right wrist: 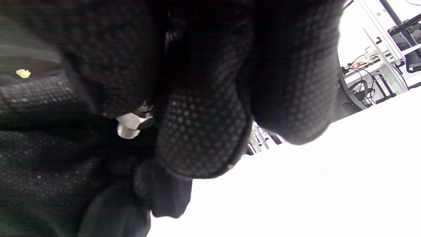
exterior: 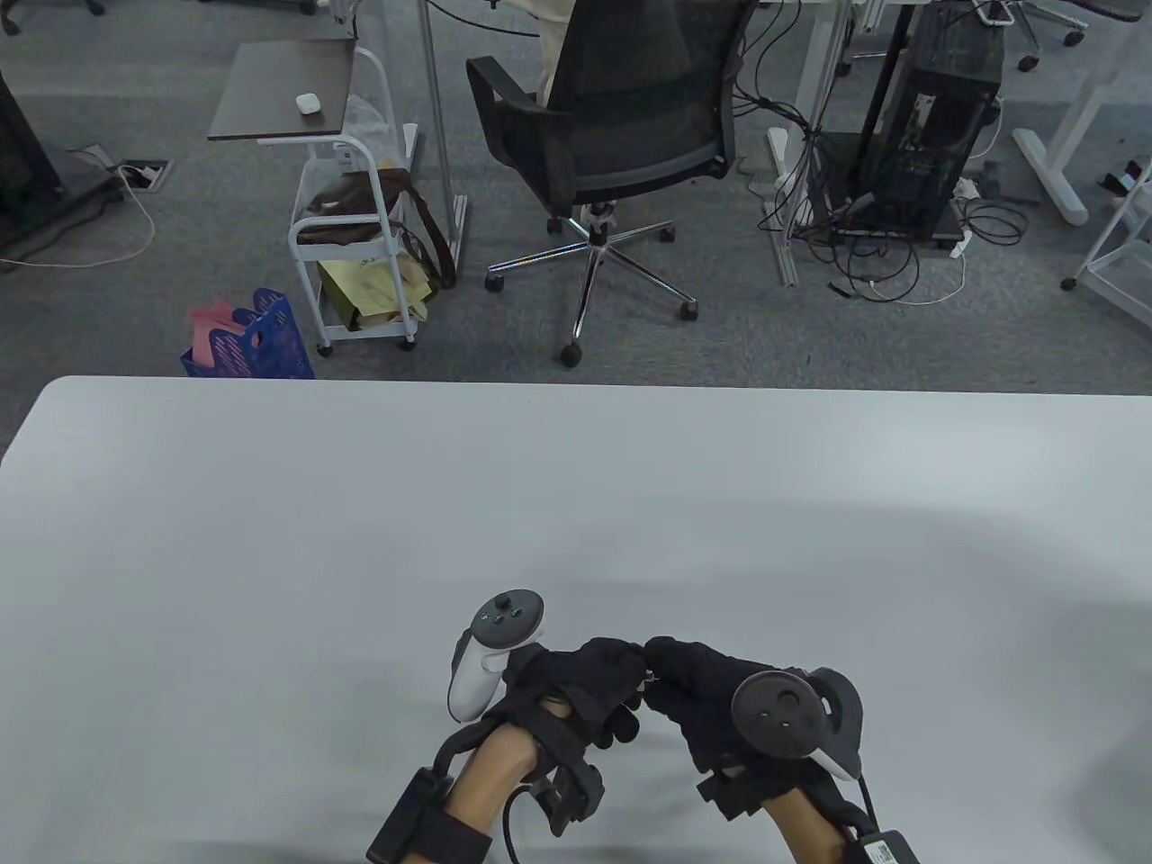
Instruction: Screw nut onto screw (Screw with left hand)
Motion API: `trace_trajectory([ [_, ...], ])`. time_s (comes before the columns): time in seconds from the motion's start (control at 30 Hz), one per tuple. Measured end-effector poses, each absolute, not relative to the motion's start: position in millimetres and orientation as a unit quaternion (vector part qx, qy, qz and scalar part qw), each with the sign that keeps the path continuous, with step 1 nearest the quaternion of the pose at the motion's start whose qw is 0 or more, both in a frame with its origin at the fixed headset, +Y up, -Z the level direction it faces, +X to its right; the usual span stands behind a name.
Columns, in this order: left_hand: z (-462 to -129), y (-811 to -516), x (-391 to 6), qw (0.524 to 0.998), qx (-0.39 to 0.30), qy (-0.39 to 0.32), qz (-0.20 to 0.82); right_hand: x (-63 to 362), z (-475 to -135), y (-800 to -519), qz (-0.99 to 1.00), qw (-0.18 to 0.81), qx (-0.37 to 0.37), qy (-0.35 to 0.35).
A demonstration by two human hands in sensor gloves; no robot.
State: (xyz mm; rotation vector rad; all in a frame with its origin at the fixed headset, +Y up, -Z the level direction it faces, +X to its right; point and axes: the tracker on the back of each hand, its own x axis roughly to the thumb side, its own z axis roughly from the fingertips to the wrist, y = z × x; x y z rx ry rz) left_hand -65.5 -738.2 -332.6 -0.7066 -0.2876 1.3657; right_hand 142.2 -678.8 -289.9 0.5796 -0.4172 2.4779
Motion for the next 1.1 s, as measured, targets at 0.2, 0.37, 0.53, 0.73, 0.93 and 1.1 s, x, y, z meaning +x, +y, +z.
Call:
trace_trajectory([
  [0.2, -333.5, -734.0, -64.2, 0.705, -0.327, -0.152, 0.611, 141.6, -290.0, -678.9, 0.925, 0.268, 0.217, -0.158],
  [0.37, -333.2, -737.4, -66.8, 0.711, -0.311, -0.126, 0.618, 142.4, -290.5, -679.9, 0.925, 0.272, 0.215, -0.155],
  [0.53, -334.1, -733.7, -65.3, 0.701, -0.332, -0.154, 0.612, 142.0, -290.4, -679.7, 0.925, 0.271, 0.217, -0.156],
  [0.73, -333.4, -737.5, -66.9, 0.708, -0.319, -0.132, 0.616, 141.9, -290.2, -679.6, 0.925, 0.272, 0.216, -0.156],
  [0.93, -333.3, -734.4, -64.5, 0.699, -0.333, -0.154, 0.614, 141.8, -290.0, -679.3, 0.925, 0.268, 0.217, -0.159],
  [1.1, -332.3, -738.4, -65.3, 0.708, -0.32, -0.13, 0.616, 141.8, -290.1, -679.8, 0.924, 0.271, 0.217, -0.158],
])
